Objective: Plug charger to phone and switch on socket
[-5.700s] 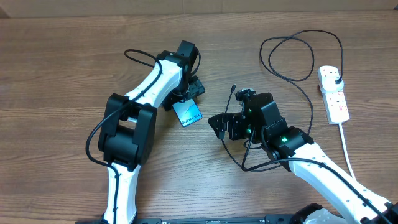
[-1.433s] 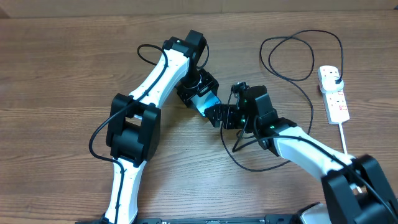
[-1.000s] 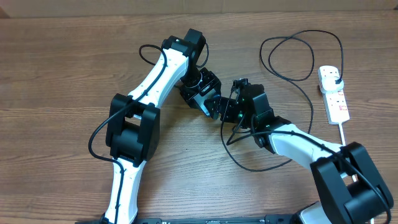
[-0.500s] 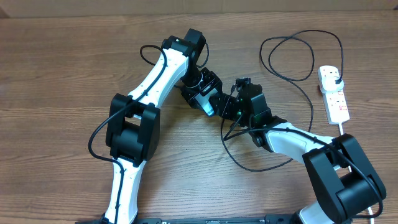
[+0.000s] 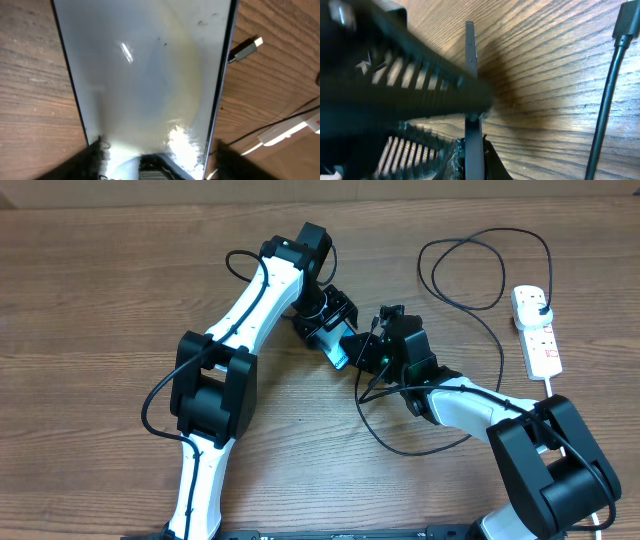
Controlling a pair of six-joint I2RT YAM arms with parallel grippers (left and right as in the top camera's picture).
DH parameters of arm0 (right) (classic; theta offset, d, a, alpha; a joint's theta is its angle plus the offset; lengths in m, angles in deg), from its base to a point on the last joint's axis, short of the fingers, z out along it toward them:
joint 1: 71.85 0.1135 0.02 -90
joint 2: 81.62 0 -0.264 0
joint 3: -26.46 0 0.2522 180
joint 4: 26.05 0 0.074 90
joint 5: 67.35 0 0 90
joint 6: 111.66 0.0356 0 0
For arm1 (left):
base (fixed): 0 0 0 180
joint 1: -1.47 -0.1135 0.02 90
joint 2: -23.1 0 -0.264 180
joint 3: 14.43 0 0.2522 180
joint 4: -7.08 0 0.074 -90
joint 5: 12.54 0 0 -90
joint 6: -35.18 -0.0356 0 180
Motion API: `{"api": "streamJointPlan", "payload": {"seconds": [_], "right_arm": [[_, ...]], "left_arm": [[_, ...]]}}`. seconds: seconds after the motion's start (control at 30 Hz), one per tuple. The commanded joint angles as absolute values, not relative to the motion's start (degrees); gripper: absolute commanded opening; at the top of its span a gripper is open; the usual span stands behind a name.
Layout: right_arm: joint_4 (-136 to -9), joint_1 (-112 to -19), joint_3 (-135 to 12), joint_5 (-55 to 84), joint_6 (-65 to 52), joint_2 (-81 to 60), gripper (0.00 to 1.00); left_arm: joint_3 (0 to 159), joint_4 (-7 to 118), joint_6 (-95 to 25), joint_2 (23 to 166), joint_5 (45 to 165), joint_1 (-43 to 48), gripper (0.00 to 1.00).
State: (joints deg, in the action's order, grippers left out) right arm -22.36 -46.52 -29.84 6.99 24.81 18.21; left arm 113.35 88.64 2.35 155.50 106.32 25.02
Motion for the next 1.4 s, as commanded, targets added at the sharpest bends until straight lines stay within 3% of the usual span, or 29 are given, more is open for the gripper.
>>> {"api": "streamJointPlan", "payload": {"seconds": [0.0,0.47,0.7,1.1,1.37], "right_arm": [[-22.05,-46.98,-30.19,6.51,25.10,18.21,0.04],[-23.25,-57.45,-30.19,-5.78,25.03,8.79,0.04],[-29.33,-58.11,-30.19,-5.95,24.79,-2.88,0.04],[-34.16,-58.11,-30.17,-12.46,25.10,-6.25,0.04],[-30.71,-58.00,-30.15,-13.38,32.42,-4.59,0.03]], "left_arm": [[114.45,88.70,1.96,155.54,105.36,24.74,1.00],[114.40,90.03,-11.35,137.08,84.79,21.26,1.00],[104.52,85.97,-12.31,128.46,84.62,21.55,1.00],[59.85,50.93,-12.99,97.65,94.08,21.61,1.00],[36.68,18.30,1.46,89.06,99.59,20.13,1.00]]}}
